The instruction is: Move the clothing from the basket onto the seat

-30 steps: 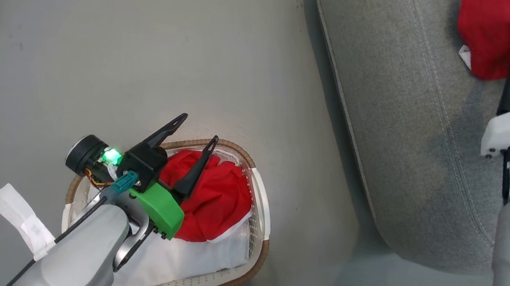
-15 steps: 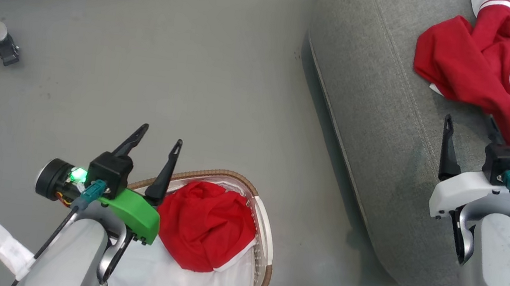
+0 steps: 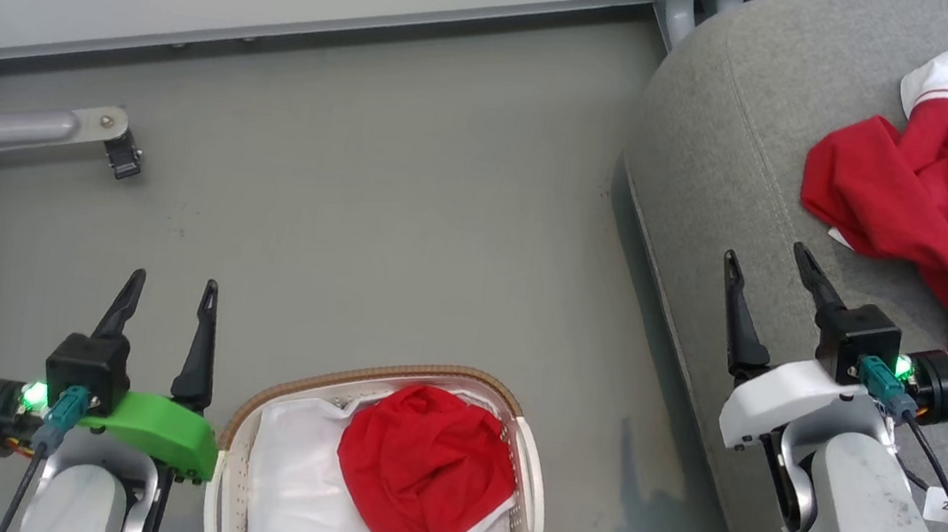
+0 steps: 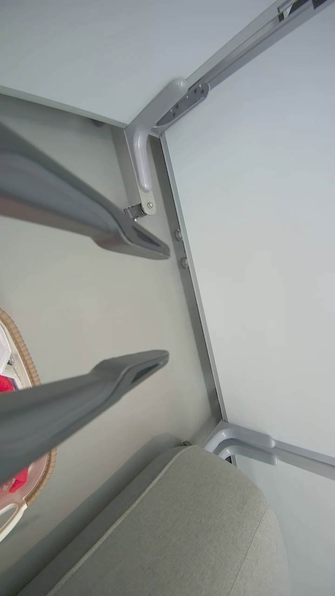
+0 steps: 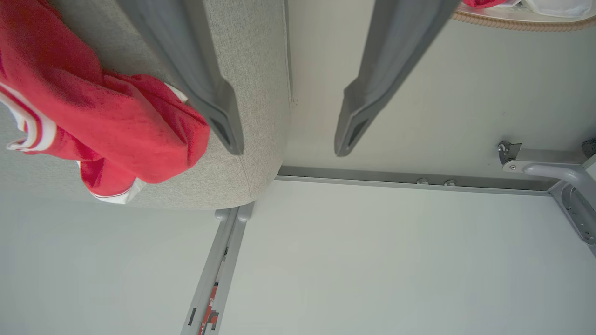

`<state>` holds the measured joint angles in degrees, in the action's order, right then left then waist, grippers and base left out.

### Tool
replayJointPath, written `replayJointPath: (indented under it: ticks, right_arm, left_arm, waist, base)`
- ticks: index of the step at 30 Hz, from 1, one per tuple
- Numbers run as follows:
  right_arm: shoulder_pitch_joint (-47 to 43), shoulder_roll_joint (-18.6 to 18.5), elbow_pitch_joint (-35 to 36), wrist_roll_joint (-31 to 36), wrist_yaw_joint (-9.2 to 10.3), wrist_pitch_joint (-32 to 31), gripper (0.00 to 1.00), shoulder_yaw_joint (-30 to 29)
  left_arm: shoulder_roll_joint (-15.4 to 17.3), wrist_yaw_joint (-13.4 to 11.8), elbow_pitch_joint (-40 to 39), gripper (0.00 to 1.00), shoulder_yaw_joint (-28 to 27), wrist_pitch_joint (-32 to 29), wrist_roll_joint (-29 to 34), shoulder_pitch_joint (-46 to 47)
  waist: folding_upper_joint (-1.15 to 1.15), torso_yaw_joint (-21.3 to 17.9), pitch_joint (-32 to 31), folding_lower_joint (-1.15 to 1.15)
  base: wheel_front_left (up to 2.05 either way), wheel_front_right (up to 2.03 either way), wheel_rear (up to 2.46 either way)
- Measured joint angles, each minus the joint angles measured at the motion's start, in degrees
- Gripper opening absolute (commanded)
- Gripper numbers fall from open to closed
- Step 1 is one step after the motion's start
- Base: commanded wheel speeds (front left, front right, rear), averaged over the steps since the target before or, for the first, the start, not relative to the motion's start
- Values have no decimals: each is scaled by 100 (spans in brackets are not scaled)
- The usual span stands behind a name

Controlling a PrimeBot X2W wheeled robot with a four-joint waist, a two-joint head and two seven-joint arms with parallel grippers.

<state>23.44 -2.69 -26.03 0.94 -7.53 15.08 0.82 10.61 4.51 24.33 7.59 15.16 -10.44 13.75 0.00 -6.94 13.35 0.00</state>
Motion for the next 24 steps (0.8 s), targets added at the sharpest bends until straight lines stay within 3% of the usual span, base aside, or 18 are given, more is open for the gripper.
replayJointPath:
  ticks: [15,24]
  right_arm:
    - [-844,-8,-18,-449,0,0,100,199]
    - [-1014,-8,-24,-505,0,0,100,241]
  left_arm:
    - [-571,141,-118,100,-1149,-1,300,-1095]
    - [-703,257,53,100,-1157,0,326,-1291]
  waist:
    - [0,380,-769,0]
    - [0,360,-890,0]
  base:
    - [0,0,0]
    - [0,0,0]
